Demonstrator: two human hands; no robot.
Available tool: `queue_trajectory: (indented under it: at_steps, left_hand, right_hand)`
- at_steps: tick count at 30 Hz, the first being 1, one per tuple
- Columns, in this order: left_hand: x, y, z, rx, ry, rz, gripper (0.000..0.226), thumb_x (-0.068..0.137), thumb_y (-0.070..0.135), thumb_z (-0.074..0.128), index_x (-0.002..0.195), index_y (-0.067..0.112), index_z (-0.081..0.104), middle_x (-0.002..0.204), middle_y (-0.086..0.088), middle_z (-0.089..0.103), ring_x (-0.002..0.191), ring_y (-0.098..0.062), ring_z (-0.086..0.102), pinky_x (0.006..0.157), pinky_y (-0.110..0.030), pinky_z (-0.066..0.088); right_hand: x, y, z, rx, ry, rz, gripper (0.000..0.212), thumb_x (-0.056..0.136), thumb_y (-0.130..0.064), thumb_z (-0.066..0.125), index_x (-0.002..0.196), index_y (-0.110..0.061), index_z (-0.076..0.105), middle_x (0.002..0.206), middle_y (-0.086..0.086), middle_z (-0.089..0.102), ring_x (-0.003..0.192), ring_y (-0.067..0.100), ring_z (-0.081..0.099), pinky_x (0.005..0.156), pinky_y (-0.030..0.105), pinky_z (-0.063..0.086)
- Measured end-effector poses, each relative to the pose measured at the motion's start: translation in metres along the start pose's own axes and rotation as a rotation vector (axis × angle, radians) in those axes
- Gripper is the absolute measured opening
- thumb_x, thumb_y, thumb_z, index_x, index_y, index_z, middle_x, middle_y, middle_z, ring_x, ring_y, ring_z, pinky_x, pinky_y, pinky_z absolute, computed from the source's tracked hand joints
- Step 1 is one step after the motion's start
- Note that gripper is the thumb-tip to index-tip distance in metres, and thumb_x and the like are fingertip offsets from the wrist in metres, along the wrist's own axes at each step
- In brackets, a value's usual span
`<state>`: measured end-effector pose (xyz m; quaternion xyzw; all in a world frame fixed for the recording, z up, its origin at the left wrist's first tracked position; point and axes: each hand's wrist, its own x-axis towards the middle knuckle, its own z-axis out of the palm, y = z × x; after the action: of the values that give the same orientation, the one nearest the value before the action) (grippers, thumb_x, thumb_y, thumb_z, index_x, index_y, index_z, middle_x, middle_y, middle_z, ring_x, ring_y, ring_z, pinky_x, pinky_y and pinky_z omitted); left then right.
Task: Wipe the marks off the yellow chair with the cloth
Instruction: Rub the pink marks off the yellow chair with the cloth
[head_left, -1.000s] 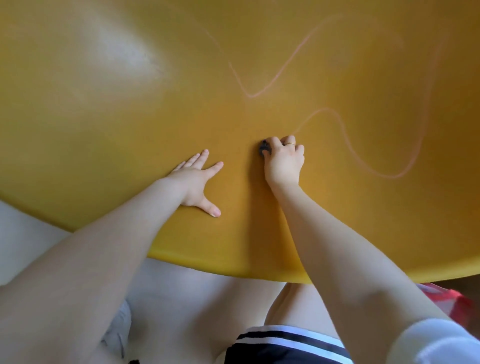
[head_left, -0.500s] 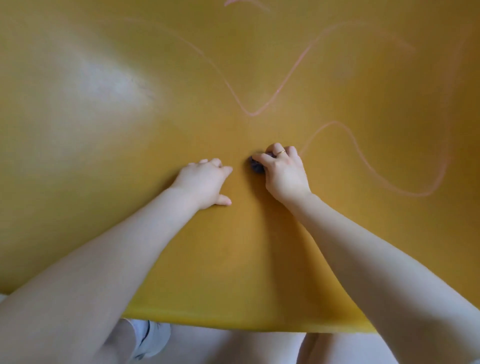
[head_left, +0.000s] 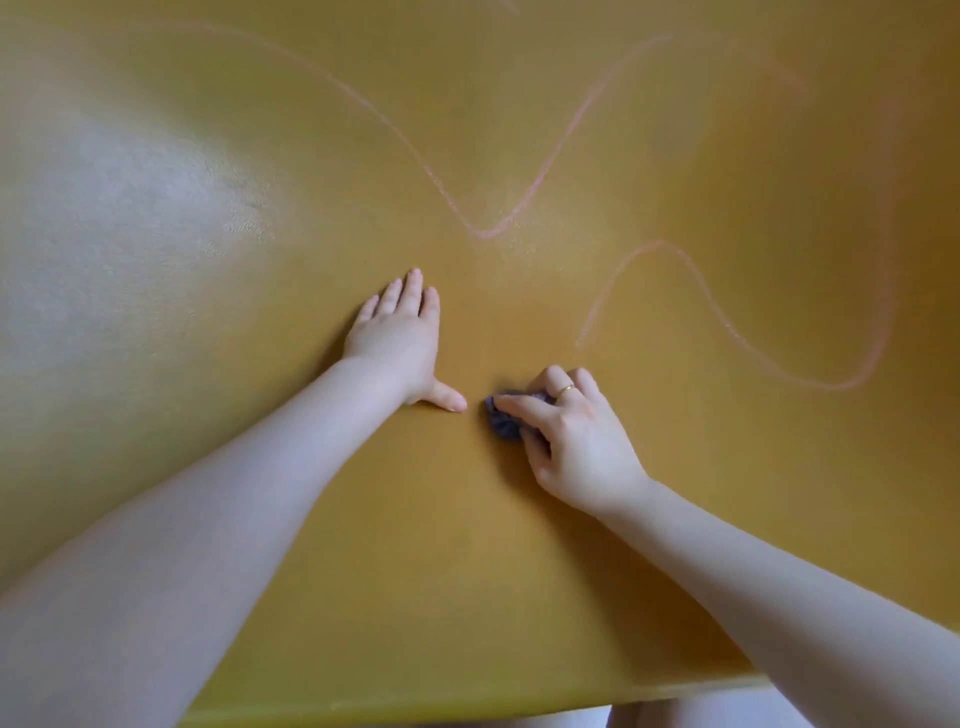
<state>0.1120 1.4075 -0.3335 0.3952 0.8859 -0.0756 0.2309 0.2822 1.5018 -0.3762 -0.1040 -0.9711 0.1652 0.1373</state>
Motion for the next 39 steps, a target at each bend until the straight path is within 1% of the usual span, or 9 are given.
queue_trajectory:
  at_steps: [5, 10, 14, 19, 22, 27, 32, 36, 39]
  left_hand:
    - [0.008, 0.030, 0.003, -0.044, 0.009, 0.085, 0.120, 0.068, 0.064, 0.066, 0.149, 0.011, -0.005, 0.155, -0.006, -0.023, 0.145, -0.020, -0.010, 0.118, -0.035, 0.000]
    - [0.009, 0.026, 0.014, -0.057, 0.034, 0.139, 0.124, 0.065, 0.065, 0.067, 0.148, 0.016, -0.011, 0.154, 0.000, -0.024, 0.144, -0.016, -0.014, 0.117, -0.032, -0.001]
    - [0.012, 0.025, 0.014, -0.072, 0.043, 0.144, 0.125, 0.064, 0.066, 0.067, 0.148, 0.018, -0.011, 0.154, 0.001, -0.025, 0.144, -0.015, -0.014, 0.117, -0.032, -0.001]
    - [0.013, 0.024, 0.014, -0.103, 0.044, 0.160, 0.123, 0.065, 0.063, 0.069, 0.148, 0.018, -0.009, 0.155, 0.001, -0.023, 0.144, -0.015, -0.013, 0.117, -0.032, 0.000]
    - [0.004, 0.016, 0.011, -0.169, 0.045, 0.216, 0.107, 0.074, 0.052, 0.068, 0.150, 0.018, 0.002, 0.157, 0.000, -0.013, 0.145, -0.015, -0.007, 0.117, -0.034, 0.007]
    - [-0.044, -0.012, 0.006, -0.141, -0.030, 0.317, 0.091, 0.081, 0.044, 0.065, 0.149, 0.019, 0.010, 0.158, 0.001, -0.005, 0.145, -0.014, 0.000, 0.118, -0.030, 0.009]
    - [-0.107, -0.063, 0.025, 0.038, -0.186, 0.203, 0.099, 0.078, 0.049, 0.065, 0.150, 0.016, 0.005, 0.157, 0.000, -0.010, 0.146, -0.016, 0.000, 0.118, -0.032, 0.011]
    - [-0.127, -0.088, 0.038, -0.010, -0.198, 0.145, 0.075, 0.091, 0.039, 0.053, 0.149, 0.017, 0.012, 0.158, -0.003, -0.007, 0.146, -0.016, 0.001, 0.118, -0.036, 0.014]
    - [-0.127, -0.084, 0.035, 0.009, -0.200, 0.120, 0.067, 0.094, 0.036, 0.049, 0.149, 0.018, 0.015, 0.158, -0.003, -0.006, 0.146, -0.018, 0.003, 0.118, -0.032, 0.012]
  right_hand:
    - [0.000, 0.020, -0.015, -0.081, -0.033, -0.032, 0.031, 0.084, -0.025, 0.044, 0.100, -0.022, 0.070, 0.080, 0.007, 0.059, 0.060, 0.026, 0.047, 0.056, 0.030, 0.048]
    - [0.066, 0.064, -0.021, -0.203, 0.146, 0.224, 0.026, 0.086, -0.017, 0.049, 0.098, -0.019, 0.071, 0.094, 0.019, 0.057, 0.074, 0.036, 0.050, 0.064, 0.039, 0.047]
    - [0.090, 0.074, -0.023, -0.238, 0.132, 0.390, 0.029, 0.092, -0.013, 0.047, 0.113, -0.021, 0.065, 0.113, 0.015, 0.050, 0.093, 0.034, 0.043, 0.075, 0.039, 0.043]
    - [0.032, 0.037, -0.014, -0.120, -0.006, 0.244, 0.029, 0.082, -0.011, 0.052, 0.104, -0.021, 0.068, 0.096, 0.013, 0.054, 0.078, 0.033, 0.047, 0.075, 0.033, 0.036]
    - [-0.007, -0.003, -0.012, -0.001, -0.082, 0.232, 0.033, 0.074, -0.014, 0.049, 0.099, -0.019, 0.070, 0.088, 0.010, 0.056, 0.070, 0.030, 0.046, 0.072, 0.032, 0.039]
    - [-0.026, -0.028, -0.024, -0.001, -0.241, 0.206, 0.032, 0.085, -0.021, 0.052, 0.115, -0.026, 0.062, 0.105, 0.004, 0.052, 0.091, 0.026, 0.046, 0.065, 0.032, 0.047]
    - [-0.018, -0.059, -0.016, -0.064, -0.240, 0.343, 0.028, 0.089, -0.027, 0.049, 0.112, -0.014, 0.058, 0.109, 0.008, 0.047, 0.098, 0.029, 0.050, 0.062, 0.028, 0.039]
    - [-0.031, -0.137, 0.004, 0.095, -0.261, 0.142, 0.029, 0.090, -0.031, 0.048, 0.110, -0.013, 0.058, 0.108, 0.009, 0.048, 0.096, 0.029, 0.051, 0.065, 0.034, 0.043]
    - [-0.035, -0.156, 0.008, 0.141, -0.245, 0.024, 0.028, 0.089, -0.031, 0.050, 0.110, -0.015, 0.060, 0.104, 0.009, 0.051, 0.091, 0.029, 0.052, 0.061, 0.034, 0.044]
